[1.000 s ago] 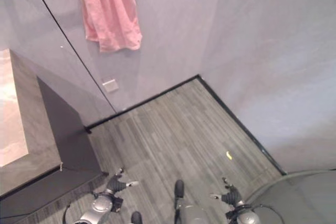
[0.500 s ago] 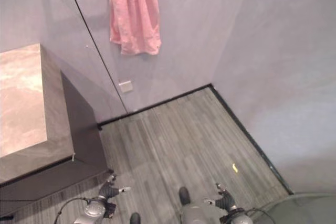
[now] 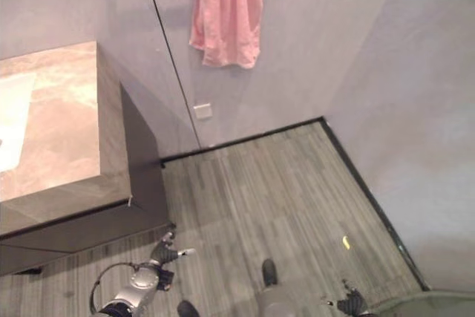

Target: Put brush and paste in cup on sink, flatten towel.

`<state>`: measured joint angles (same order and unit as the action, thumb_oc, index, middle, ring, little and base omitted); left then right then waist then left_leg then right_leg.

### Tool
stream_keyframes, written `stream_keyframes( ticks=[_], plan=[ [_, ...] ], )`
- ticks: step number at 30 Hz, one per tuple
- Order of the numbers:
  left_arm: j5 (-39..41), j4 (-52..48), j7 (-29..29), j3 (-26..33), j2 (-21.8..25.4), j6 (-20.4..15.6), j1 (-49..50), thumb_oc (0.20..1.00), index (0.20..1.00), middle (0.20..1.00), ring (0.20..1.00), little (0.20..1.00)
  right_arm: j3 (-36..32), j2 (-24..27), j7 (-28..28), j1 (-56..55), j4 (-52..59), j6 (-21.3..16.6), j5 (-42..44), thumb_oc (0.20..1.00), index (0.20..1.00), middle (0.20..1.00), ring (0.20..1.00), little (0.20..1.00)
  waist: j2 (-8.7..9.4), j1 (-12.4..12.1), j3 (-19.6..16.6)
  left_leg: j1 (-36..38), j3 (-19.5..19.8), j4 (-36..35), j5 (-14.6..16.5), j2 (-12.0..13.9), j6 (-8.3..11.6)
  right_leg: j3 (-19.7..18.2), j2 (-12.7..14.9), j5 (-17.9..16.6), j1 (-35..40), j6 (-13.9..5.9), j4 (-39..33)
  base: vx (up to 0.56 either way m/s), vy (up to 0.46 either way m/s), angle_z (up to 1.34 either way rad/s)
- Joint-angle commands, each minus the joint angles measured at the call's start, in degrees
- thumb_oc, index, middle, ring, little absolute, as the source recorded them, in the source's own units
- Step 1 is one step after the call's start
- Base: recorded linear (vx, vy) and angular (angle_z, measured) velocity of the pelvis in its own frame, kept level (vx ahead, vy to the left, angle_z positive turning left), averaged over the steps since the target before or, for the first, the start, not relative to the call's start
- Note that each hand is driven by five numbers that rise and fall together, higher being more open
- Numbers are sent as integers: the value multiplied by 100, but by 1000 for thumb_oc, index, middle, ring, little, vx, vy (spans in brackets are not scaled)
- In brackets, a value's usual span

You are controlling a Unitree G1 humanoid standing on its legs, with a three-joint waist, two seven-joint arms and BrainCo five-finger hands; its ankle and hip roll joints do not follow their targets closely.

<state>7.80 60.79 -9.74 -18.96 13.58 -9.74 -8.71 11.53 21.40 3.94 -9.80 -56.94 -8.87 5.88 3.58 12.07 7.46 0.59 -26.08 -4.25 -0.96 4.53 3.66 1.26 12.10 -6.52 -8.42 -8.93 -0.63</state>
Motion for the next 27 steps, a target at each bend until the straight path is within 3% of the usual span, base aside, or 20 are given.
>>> stream_keyframes(
  ticks=[1, 6, 9, 10, 12, 18, 27],
  plan=[
    [-344, 5, 3, 66, 318, -120, 57, 1000, 1000, 1000, 1000, 1000, 111, -66, 117, 224, 94, -81, -26, 1000, 1000, 1000, 1000, 1000, 118, -62, -100, -266, 256, 720, 251, -15, -163, -274, -193, -43, -38, -128, 669, 12, 166, -17],
    [-476, 221, -11, 122, 358, -99, 128, 1000, 1000, 1000, 1000, 1000, 334, -215, 91, 378, 304, -79, -50, 1000, 1000, 1000, 1000, 1000, 132, -142, -157, -13, 180, 334, 168, -175, -244, -379, -105, -394, -109, -257, 747, 6, 102, -15],
    [-523, 232, 11, 115, 385, -92, 159, 1000, 1000, 1000, 1000, 1000, 525, -274, 78, 552, 412, -66, -139, 1000, 1000, 1000, 1000, 1000, 158, -341, -173, 63, 72, 294, 178, -159, -241, 185, 122, -658, -127, -314, 646, 8, -21, -29],
    [-523, 232, 11, 115, 385, -92, 159, 1000, 1000, 1000, 1000, 1000, 525, -274, 78, 552, 412, -66, -139, 1000, 1000, 1000, 1000, 1000, 158, -341, -173, 63, 72, 294, 178, -159, -241, 186, 122, -659, -126, -314, 646, -1, -29, -27],
    [-499, 199, 20, 131, 390, -73, 198, 1000, 1000, 1000, 1000, 1000, 624, -283, 72, 629, 415, -50, -200, 1000, 1000, 1000, 1000, 1000, 170, -502, -213, 86, -10, 319, 211, -114, -218, 816, 338, -665, 54, -339, 587, 21, -55, -17],
    [-412, 248, 104, 232, 397, -67, 254, 1000, 1000, 1000, 1000, 1000, 730, -189, -45, 636, 689, -27, -251, 1000, 1000, 1000, 1000, 1000, 267, -545, -367, 208, 104, 351, 151, 1, -86, 653, 177, -459, 178, -295, 416, 70, -95, 0],
    [-309, 220, 179, 265, 353, -65, 345, 1000, 1000, 1000, 1000, 1000, 721, -60, -38, 588, 571, -37, -270, 1000, 1000, 1000, 1000, 1000, 116, -544, -429, 288, 226, 250, -216, 437, 214, 728, -354, 173, 381, 4, 184, 40, -157, -1]
  ],
)
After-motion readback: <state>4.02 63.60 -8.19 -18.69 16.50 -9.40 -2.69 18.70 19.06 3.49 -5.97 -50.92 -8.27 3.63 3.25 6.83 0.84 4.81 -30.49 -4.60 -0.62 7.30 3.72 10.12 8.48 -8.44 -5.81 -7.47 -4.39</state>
